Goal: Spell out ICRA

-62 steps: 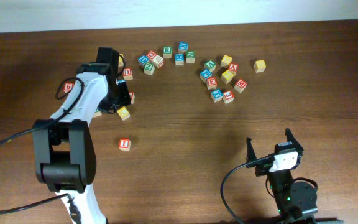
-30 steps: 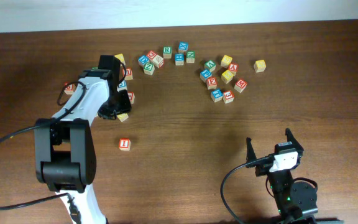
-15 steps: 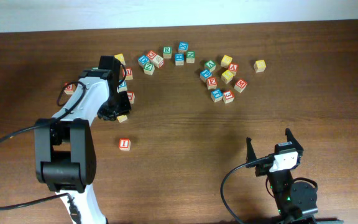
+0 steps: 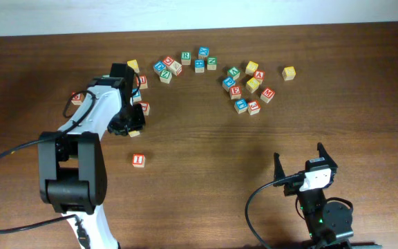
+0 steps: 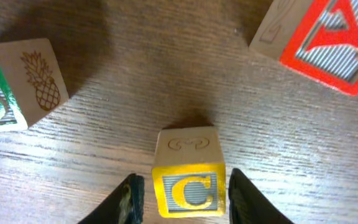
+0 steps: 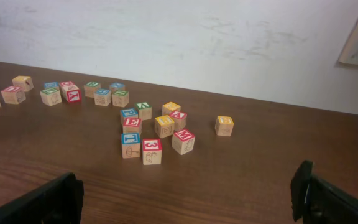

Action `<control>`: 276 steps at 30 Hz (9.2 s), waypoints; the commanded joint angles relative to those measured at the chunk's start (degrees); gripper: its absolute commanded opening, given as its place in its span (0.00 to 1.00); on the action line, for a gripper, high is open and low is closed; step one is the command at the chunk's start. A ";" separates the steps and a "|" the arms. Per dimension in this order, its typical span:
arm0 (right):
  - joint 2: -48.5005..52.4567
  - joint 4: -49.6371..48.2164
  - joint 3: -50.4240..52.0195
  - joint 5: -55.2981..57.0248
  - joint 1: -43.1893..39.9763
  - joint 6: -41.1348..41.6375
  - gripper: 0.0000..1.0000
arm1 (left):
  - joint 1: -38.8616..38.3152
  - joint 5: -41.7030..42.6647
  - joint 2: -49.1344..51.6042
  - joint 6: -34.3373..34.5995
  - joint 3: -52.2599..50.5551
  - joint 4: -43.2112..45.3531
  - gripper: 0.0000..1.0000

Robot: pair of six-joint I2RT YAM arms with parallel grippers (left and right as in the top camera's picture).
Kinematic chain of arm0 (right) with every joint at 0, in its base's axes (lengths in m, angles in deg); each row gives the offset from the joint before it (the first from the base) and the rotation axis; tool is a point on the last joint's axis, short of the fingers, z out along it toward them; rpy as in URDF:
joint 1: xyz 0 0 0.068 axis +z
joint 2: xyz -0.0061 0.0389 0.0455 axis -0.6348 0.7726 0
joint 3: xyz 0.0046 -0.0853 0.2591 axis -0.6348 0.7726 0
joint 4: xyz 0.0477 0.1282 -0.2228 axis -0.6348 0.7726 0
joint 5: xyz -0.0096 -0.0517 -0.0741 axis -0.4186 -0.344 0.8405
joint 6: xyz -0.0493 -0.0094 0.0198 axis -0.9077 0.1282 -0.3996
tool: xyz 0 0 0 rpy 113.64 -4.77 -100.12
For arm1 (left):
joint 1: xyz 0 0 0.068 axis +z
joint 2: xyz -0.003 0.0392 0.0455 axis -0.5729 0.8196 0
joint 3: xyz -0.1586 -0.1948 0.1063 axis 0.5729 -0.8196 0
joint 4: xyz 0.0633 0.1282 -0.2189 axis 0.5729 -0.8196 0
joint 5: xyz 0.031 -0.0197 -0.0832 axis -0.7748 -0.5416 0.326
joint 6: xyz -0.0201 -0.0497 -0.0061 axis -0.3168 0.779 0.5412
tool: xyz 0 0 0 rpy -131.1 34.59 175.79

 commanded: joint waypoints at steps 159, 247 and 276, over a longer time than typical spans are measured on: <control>-0.44 0.46 0.28 -0.09 -0.42 0.70 0.98 | -24.98 -8.90 -25.22 5.95 -35.74 17.57 0.25; -0.44 0.46 0.28 -0.09 -0.42 0.70 0.99 | -24.98 -11.34 -25.22 -0.31 -35.69 25.11 0.41; -0.44 0.46 0.28 -0.09 -0.42 0.70 0.98 | -24.98 2.21 -25.22 -7.67 -35.34 18.29 0.00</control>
